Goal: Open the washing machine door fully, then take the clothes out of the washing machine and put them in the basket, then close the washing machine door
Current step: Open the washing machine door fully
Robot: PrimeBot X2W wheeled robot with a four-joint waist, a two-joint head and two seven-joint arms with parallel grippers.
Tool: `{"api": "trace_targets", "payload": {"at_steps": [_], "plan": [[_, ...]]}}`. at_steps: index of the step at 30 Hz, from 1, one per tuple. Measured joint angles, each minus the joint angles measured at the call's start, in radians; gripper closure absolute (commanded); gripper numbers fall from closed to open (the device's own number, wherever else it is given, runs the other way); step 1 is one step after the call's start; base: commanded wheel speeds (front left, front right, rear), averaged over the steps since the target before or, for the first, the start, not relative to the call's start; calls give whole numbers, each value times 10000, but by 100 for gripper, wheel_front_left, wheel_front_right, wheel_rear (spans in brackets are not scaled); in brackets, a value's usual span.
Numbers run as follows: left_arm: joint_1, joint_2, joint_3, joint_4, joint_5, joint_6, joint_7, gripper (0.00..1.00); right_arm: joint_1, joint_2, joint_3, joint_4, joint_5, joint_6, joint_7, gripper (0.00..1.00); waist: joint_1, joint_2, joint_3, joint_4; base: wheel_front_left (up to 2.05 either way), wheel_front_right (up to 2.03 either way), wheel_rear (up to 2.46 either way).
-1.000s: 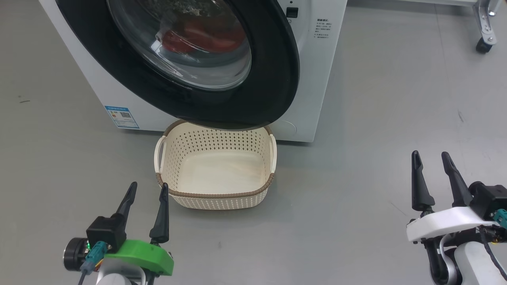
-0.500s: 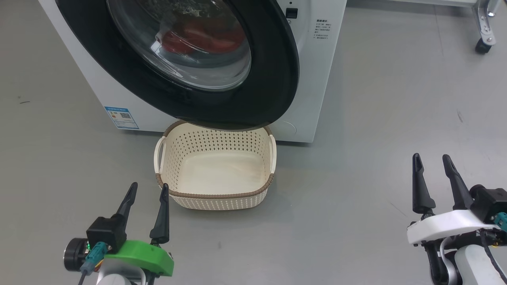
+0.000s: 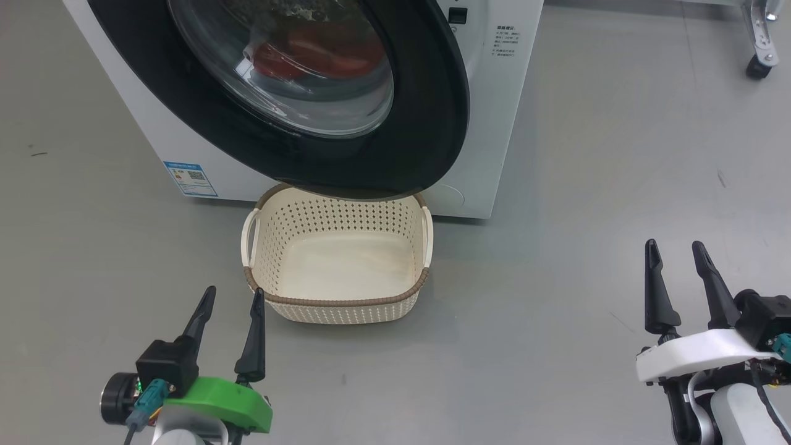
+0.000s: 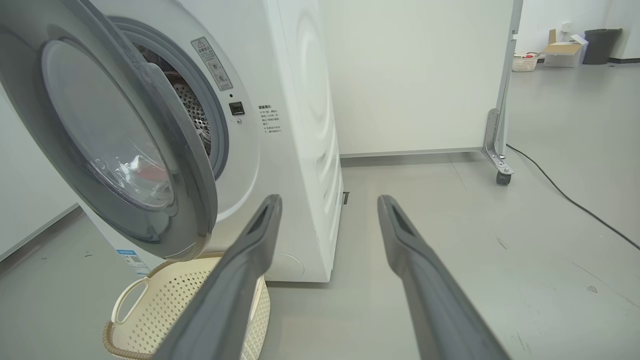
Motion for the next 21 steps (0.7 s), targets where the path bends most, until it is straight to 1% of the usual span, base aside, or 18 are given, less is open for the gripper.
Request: {"api": "trace_targets", "payload": {"at_steps": [10,12,17,19,21], "plan": [[-2,2,-192,-73,-4,-56,0,0,92,-92,-117,-176,-153,46,0,0,0,0,324,112,0,0,0],[-8,2,-253,-107,-6,-56,0,0,54,-288,-88,-224,-412,96,0,0,0,0,467,172,0,0,0],[-61,2,-359,-194,-25,-56,0,0,-304,-426,-54,-420,-500,102,0,0,0,0,776,279,0,0,0],[-106,4,-401,-242,-36,-56,0,0,-525,-602,38,-470,-633,194,2,0,0,0,921,329,0,0,0],[-212,4,-531,-255,-36,-84,0,0,-758,-786,40,-525,-761,199,6,0,0,0,1075,384,0,0,0]]}}
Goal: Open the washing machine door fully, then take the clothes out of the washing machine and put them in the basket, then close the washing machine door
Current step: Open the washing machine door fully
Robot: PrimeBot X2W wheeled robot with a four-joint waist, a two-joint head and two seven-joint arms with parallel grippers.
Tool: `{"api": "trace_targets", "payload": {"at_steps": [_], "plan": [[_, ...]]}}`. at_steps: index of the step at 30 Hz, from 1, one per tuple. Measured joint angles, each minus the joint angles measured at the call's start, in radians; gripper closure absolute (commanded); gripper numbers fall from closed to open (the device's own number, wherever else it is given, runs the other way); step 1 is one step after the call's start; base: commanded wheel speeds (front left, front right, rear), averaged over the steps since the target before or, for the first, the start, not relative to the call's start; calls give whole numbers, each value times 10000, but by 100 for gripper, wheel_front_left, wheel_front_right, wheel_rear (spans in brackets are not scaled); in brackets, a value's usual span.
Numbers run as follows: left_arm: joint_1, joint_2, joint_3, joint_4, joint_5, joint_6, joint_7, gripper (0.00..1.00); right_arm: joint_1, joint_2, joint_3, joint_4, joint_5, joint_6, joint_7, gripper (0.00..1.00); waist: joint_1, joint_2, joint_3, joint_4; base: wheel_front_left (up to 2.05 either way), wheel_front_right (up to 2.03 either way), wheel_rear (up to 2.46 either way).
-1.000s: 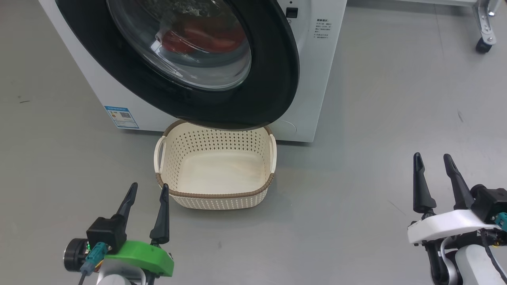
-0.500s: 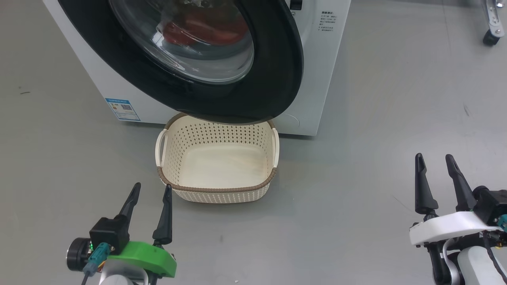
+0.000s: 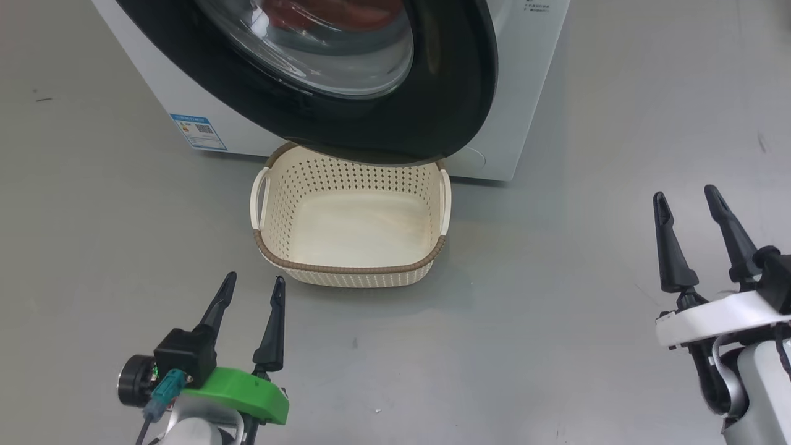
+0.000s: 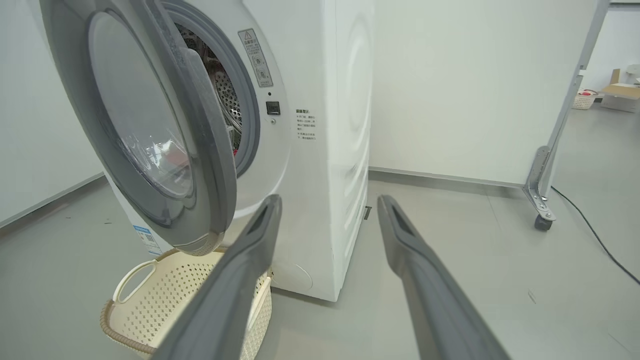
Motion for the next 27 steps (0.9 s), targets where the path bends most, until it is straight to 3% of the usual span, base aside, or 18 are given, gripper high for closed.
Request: {"api": "trace_targets", "payload": {"at_steps": [9,11,12,13,20,27], "plan": [[-581,-2,-384,-86,-35,-36,0,0,-1234,-610,19,-196,-188,167,364,0,0,0,697,365,0,0,0],[-675,-4,-476,-88,-96,-40,0,0,-1509,-725,17,-221,-194,219,489,5,0,0,837,470,0,0,0],[-726,-4,-500,-90,-113,-40,0,0,-1643,-773,17,-224,-192,247,566,67,0,0,902,529,0,0,0],[-766,-4,-527,-92,-132,-40,0,0,-1766,-800,21,-226,-176,249,629,100,0,0,962,588,0,0,0],[-971,-4,-805,-90,-219,-40,0,0,-2574,-786,12,-209,642,416,1210,100,0,0,1354,981,0,0,0],[-1151,-8,-1131,-79,-487,-40,0,0,-3367,-307,-418,155,2525,424,2140,100,0,0,1647,1375,0,0,0]]}}
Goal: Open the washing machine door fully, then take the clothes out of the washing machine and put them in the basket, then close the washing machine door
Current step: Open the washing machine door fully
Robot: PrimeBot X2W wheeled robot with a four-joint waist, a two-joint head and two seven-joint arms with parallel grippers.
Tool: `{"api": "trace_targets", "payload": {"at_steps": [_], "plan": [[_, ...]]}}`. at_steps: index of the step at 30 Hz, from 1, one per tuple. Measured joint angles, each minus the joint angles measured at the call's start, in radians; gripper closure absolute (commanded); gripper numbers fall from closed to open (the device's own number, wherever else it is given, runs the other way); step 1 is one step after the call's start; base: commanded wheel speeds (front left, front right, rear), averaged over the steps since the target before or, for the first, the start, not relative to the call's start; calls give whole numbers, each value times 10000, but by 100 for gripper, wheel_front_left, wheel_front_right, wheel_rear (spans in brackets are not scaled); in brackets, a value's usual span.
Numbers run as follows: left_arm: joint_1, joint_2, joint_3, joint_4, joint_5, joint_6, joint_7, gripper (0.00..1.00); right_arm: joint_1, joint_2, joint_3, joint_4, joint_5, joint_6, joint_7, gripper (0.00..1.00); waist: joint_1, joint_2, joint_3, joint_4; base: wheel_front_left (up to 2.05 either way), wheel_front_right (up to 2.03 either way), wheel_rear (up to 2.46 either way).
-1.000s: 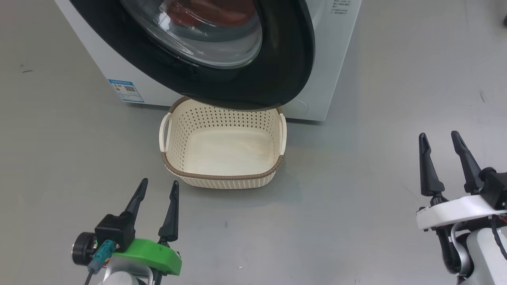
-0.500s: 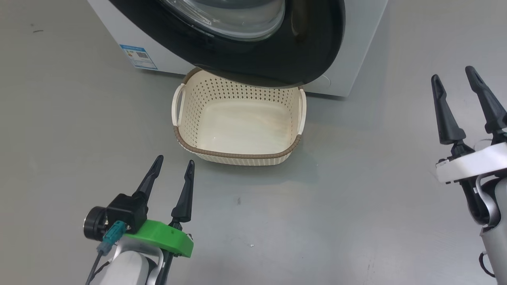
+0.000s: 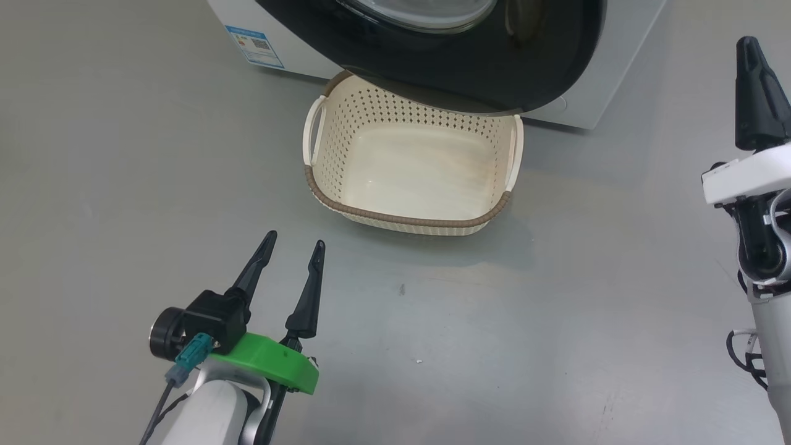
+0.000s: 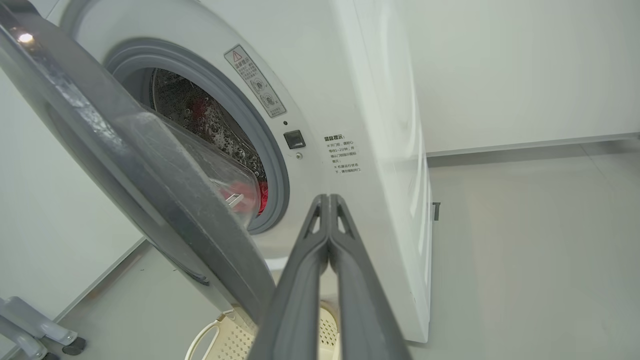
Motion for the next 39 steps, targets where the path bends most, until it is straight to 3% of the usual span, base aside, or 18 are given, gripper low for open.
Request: {"api": "trace_targets", "payload": {"at_steps": [10,16,19,22,28,39], "plan": [[-121,-4,-311,2,-247,58,0,0,-1290,754,-1060,587,3009,-73,1850,100,0,0,305,511,0,0,0],[-200,-4,-414,-8,-307,90,0,0,-2066,901,-1496,823,4159,-566,2876,100,0,0,480,670,0,0,0],[-229,-10,-608,-6,-508,102,0,0,-2568,920,-1685,945,4813,-978,3565,100,0,0,593,808,0,0,0],[-244,-12,-635,-13,-616,127,0,0,-2875,968,-1722,953,5068,-1127,3879,100,0,0,652,862,0,0,0],[-379,-13,-736,-38,-688,173,0,0,-3628,1126,-1756,1060,5800,-1756,4847,100,0,0,832,969,0,0,0],[-459,-25,-897,-36,-744,251,0,0,-4268,1179,-1889,1446,6709,-2232,6159,100,0,0,915,1087,0,0,0]]}}
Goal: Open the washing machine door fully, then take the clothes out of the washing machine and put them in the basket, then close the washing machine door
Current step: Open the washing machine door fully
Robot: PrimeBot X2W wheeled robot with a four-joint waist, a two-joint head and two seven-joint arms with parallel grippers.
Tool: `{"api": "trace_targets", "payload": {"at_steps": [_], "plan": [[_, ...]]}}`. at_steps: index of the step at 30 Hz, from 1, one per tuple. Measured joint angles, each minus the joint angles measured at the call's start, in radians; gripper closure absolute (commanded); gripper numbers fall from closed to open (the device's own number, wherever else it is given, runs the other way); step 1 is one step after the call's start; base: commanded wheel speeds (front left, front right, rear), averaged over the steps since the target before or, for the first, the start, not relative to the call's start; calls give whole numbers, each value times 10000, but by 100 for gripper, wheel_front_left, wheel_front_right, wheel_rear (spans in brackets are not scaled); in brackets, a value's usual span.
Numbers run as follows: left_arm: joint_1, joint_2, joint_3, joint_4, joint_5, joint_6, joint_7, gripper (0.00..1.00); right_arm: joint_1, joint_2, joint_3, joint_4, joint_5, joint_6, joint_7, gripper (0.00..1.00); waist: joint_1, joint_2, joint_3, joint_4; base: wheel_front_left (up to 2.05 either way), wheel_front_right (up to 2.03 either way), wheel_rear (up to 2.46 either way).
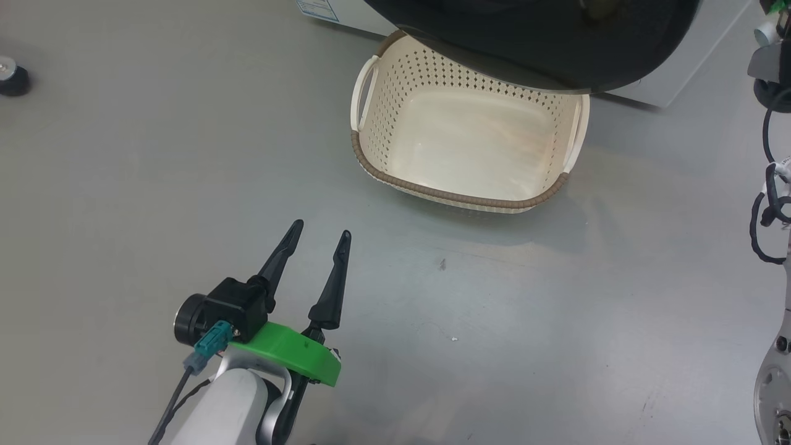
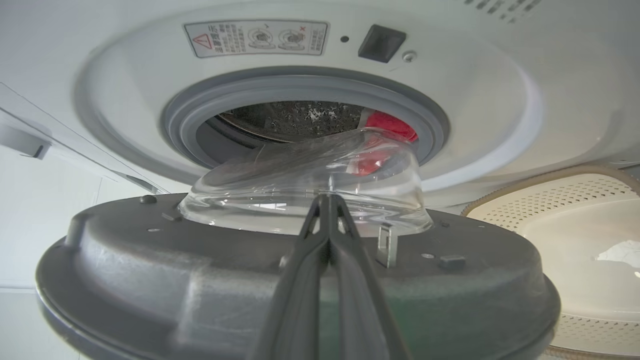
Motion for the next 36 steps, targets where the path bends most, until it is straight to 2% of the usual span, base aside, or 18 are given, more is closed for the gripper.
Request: {"api": "trace_targets", "payload": {"at_steps": [12,36], "plan": [[-133,-2,35,2,-2,59,0,0,-72,-13,19,399,479,-159,1108,100,0,0,-11,31,0,0,0],[-153,-8,207,267,148,115,0,0,686,263,-48,1323,1379,-161,2592,100,0,0,-787,-143,0,0,0]]}}
